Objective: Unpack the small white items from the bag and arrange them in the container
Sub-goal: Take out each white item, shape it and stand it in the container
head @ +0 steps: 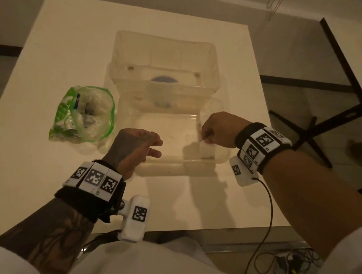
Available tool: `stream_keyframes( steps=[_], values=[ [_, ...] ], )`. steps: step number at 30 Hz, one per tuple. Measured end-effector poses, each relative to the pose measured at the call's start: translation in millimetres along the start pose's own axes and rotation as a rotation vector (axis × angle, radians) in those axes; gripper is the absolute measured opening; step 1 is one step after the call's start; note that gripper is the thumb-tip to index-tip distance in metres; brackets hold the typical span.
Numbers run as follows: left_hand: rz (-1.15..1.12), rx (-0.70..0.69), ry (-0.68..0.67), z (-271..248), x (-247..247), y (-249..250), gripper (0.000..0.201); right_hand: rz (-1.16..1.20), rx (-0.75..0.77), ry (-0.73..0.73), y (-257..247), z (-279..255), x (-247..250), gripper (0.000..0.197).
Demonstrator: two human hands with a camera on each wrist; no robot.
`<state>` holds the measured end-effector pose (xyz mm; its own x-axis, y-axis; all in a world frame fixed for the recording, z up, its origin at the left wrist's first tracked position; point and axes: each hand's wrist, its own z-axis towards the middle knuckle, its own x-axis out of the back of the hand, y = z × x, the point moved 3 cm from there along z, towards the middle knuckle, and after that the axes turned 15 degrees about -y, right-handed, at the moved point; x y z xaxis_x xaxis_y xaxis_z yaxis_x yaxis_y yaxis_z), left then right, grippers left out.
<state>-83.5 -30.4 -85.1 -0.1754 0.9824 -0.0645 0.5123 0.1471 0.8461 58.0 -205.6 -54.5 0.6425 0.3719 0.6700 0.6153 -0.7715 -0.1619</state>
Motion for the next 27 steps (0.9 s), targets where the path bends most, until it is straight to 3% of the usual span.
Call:
stream_keyframes(
  steps=[13,17,23,27],
  values=[
    [0.044,0.047,0.024,1.7,4.1,1.2,0.009,-0.344,-0.187,-0.073,1.9,11.5,-5.4,0.009],
    [0.081,0.050,0.014,2.2,2.2,2.2,0.010,-0.436,-0.227,-0.079,-1.6,15.4,-5.2,0.016],
    [0.094,0.059,0.017,2.0,2.8,1.6,0.012,-0.437,-0.149,-0.005,-4.7,16.2,-5.3,0.015],
    [0.100,0.065,0.021,2.3,2.8,1.9,0.012,-0.427,-0.149,-0.067,-11.0,15.4,-7.6,0.016]
  ],
)
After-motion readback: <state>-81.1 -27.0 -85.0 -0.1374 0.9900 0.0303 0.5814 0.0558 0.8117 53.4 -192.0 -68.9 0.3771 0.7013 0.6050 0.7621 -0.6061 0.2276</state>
